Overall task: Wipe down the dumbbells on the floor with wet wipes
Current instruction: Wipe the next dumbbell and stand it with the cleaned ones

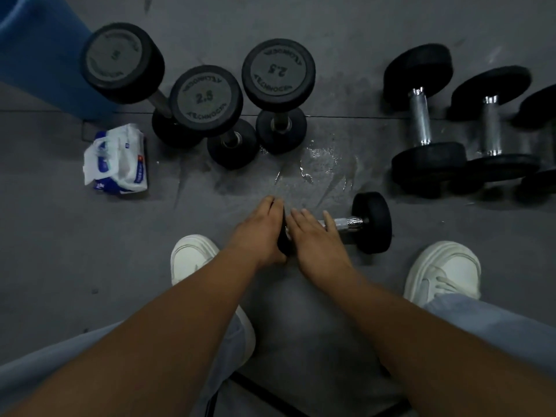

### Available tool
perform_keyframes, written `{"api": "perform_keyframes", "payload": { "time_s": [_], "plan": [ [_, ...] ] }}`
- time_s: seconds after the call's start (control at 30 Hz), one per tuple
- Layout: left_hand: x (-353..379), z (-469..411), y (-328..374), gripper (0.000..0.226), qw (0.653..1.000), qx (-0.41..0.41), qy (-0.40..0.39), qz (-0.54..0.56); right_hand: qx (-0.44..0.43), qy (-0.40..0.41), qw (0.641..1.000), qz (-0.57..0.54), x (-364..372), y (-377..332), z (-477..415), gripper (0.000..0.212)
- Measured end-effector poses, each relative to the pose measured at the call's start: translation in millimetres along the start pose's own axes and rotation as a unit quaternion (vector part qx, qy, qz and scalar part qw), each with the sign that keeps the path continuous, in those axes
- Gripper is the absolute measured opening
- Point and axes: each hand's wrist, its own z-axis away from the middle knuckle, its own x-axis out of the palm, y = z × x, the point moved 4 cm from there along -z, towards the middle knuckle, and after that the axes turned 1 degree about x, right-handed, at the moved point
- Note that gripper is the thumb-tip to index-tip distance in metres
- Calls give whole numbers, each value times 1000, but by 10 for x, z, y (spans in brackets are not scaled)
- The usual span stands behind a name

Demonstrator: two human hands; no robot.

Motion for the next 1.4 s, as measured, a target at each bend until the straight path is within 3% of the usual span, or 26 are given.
{"api": "perform_keyframes", "payload": {
  "time_s": [0.13, 0.27, 0.5, 0.57, 0.67, 0.7, 0.73, 0.77, 0.8, 0.83, 0.87, 0.9, 0.93, 1.0, 1.03, 1.13, 1.23, 1.27, 1.33, 1.4],
  "plan": [
    [0, 19, 0, 113, 999, -3, 0, 32, 31, 64, 992, -100, 29, -139, 142, 68],
    [-11, 61, 32, 108, 999, 1, 6, 40, 75, 29, 992, -95, -86, -74, -133, 86],
    [-30, 65, 43, 118, 999, -2, -11, 42, 87, 31, 993, -71, 16, -147, -67, 68],
    [-21, 71, 38, 120, 999, -1, -13, 34, 83, 27, 995, -57, -9, -127, -193, 54],
    [-13, 80, 46, 114, 999, 3, 0, 45, 122, 107, 963, -215, -138, -156, 30, 23],
    [-21, 81, 46, 113, 999, 2, 2, 48, 167, 129, 925, -317, -144, -180, 145, 18],
    [-27, 77, 46, 113, 999, 1, 1, 50, 234, 153, 854, -439, -88, -186, 254, 15],
    [-30, 66, 39, 114, 999, -1, -2, 50, 318, 185, 735, -569, 15, -185, 316, 14],
    [-28, 62, 28, 116, 999, -3, -5, 49, 400, 198, 572, -688, 170, -199, 328, 17],
    [-21, 66, 24, 117, 999, -4, -5, 48, 460, 179, 416, -764, 319, -236, 286, 23],
    [-11, 76, 25, 117, 999, -5, -3, 46, 495, 149, 295, -804, 443, -267, 215, 28],
    [3, 85, 30, 116, 999, -5, 1, 45, 511, 124, 221, -822, 508, -252, 123, 29],
    [23, 91, 36, 114, 999, -5, 5, 46, 506, 107, 183, -836, 506, -234, 38, 25],
    [36, 95, 45, 113, 999, -4, 9, 51, 489, 98, 190, -846, 465, -231, 10, 20],
    [26, 87, 45, 113, 999, -3, 5, 53, 471, 104, 215, -849, 405, -268, 44, 24],
    [15, 72, 21, 115, 999, -5, 6, 45, 414, 122, 220, -875, 350, -323, 136, 37],
    [54, 105, 38, 119, 999, -5, 5, 47, 477, 88, 265, -834, 241, -281, 75, 30],
    [65, 108, 33, 120, 999, -7, 5, 46, 490, 82, 291, -818, 207, -266, 61, 26],
    [73, 98, 18, 122, 999, -8, 7, 48, 496, 70, 412, -761, 192, -249, 115, 10],
    [75, 88, 7, 122, 999, -10, 6, 52, 458, 111, 535, -701, 80, -208, 206, 8]
  ]
}}
